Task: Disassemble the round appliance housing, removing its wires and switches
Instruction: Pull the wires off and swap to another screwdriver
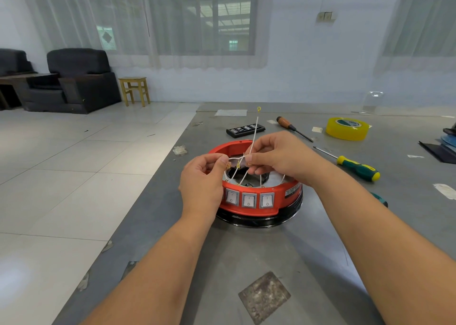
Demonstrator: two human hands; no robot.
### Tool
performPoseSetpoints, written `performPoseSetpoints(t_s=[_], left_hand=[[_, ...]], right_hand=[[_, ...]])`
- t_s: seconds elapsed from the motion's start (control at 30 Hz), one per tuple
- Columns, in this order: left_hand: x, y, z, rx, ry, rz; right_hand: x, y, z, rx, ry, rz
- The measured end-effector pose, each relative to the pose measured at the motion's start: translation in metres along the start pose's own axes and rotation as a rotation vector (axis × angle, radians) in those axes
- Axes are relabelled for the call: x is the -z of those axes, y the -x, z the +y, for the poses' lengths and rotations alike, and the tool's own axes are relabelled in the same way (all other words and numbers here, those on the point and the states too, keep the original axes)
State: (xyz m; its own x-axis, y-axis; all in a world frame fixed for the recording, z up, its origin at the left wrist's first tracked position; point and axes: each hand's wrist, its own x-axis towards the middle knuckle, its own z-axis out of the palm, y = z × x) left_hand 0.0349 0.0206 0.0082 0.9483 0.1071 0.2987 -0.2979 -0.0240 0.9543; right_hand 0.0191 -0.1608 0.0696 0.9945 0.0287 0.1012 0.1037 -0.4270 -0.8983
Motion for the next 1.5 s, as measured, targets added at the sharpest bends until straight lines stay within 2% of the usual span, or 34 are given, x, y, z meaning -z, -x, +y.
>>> performPoseSetpoints(t_s=[0.17, 0.27, 0.63, 0.8, 0.93, 1.1, 1.37, 1.5], left_hand=[[0.003, 0.006, 0.001, -0.183, -0.262, -0.071], [0.002, 0.007, 0.000, -0.221, -0.377, -0.052], [0.003, 0.002, 0.004, -0.082, -0.228, -0.023], [0.004, 0.003, 0.003, -0.097, -0.310, -0.079], [0.003, 0.002, 0.004, -0.143, -0.405, -0.078], [0.004, -0.006, -0.001, -0.095, -0.243, -0.085], [0.004, -0.005, -0.002, -0.029, -0.178, -0.088], [0.004, -0.004, 0.000, -0.049, -0.190, -0.062]], right_hand=[[0.000, -0.001, 0.001, 0.078, 0.216, 0.043], [-0.001, 0.000, 0.001, 0.119, 0.206, 0.051], [-0.012, -0.003, 0.003, 0.090, 0.126, 0.067], [-0.012, -0.004, 0.005, 0.119, 0.176, 0.091], [-0.015, -0.004, 0.004, 0.117, 0.114, 0.076], [-0.018, -0.004, 0.002, 0.092, -0.043, 0.017], [-0.021, -0.004, 0.003, 0.110, 0.052, 0.050], [-0.018, -0.001, 0.001, 0.090, -0.031, 0.047]])
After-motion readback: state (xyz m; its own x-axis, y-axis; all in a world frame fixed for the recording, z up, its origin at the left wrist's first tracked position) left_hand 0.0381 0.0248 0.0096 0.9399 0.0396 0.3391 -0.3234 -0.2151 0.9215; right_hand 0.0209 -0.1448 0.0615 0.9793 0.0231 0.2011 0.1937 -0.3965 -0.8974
